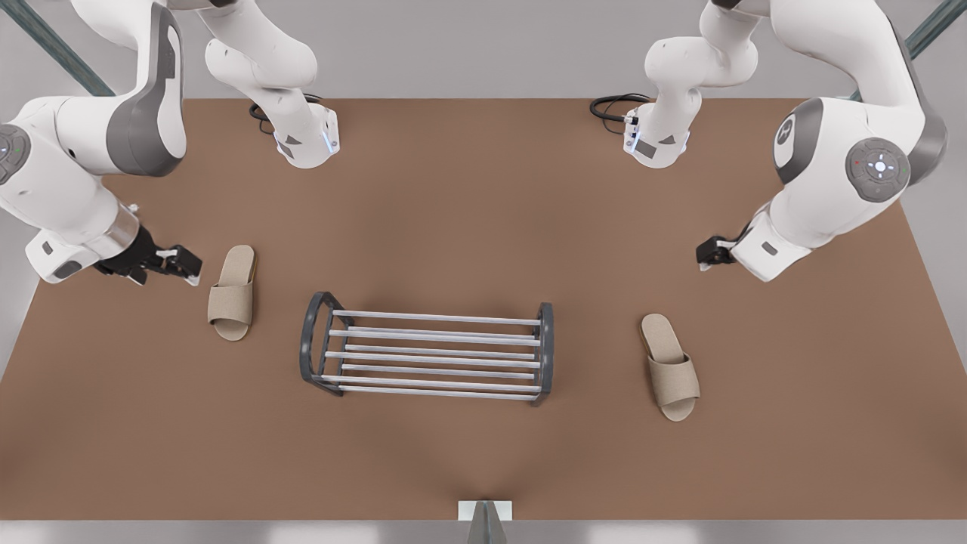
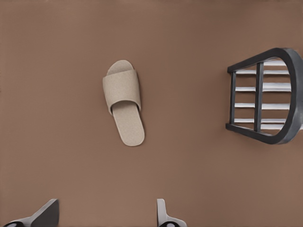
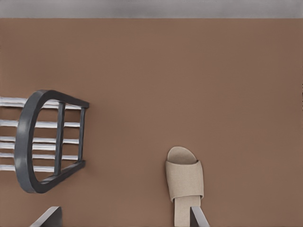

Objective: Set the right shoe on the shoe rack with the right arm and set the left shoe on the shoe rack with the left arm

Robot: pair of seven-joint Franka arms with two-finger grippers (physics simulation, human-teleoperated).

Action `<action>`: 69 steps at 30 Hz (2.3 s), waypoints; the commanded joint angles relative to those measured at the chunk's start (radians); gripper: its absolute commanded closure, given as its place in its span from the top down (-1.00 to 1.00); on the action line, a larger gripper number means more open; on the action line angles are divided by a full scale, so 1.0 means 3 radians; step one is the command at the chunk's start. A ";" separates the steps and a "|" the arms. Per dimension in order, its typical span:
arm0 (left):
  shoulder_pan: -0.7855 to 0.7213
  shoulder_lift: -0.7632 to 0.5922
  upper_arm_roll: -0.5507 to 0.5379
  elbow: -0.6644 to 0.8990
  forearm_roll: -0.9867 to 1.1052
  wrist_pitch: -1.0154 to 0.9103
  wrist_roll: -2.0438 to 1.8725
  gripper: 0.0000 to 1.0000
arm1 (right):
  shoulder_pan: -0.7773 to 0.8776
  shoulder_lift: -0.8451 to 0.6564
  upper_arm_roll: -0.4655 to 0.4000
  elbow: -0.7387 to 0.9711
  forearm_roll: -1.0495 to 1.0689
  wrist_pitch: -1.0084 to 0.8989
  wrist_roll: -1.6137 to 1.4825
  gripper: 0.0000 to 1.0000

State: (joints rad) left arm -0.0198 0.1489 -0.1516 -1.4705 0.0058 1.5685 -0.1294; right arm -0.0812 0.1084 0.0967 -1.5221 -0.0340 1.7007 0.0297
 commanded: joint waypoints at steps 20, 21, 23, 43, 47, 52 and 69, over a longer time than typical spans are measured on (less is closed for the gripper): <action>0.0675 0.0373 -0.0681 -0.2129 0.2778 0.3981 -0.3275 1.00 | -0.0113 -0.0300 0.0015 -0.1967 -0.0086 0.3857 0.0085 1.00; 0.0766 0.0393 -0.0671 -0.2165 0.2859 0.4123 -0.3408 0.99 | -0.0113 -0.0468 0.0015 -0.2258 -0.0086 0.4132 0.0090 1.00; 0.0940 0.0603 -0.0660 -0.2185 0.3325 0.4650 -0.3475 0.99 | -0.0118 -0.0750 0.0015 -0.2862 -0.0086 0.4931 0.0019 1.00; 0.0874 0.0746 -0.0671 -0.2185 0.4838 0.4190 -0.5131 0.99 | -0.0936 -0.0203 0.0107 -0.4094 -0.0091 0.6020 -0.0273 1.00; 0.0930 0.0772 -0.0671 -0.2155 0.5334 0.4160 -0.5664 0.99 | -0.0957 -0.0060 0.0107 -0.4053 -0.0091 0.6020 -0.0278 1.00; 0.1017 0.0874 -0.0666 -0.2160 0.5334 0.4027 -0.5975 0.99 | -0.1053 -0.0162 0.0112 -0.4508 -0.0096 0.6020 -0.0743 1.00; 0.1130 0.1370 -0.0655 -0.1965 0.5769 0.4011 -0.6011 0.99 | -0.1509 0.0406 0.0112 -0.4227 -0.0127 0.6020 -0.1377 1.00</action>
State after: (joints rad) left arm 0.3168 0.5600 -0.3479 -2.0611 1.7270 2.7755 -1.7420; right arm -0.5333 0.2297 0.1302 -2.7906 -0.0707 3.5070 -0.2168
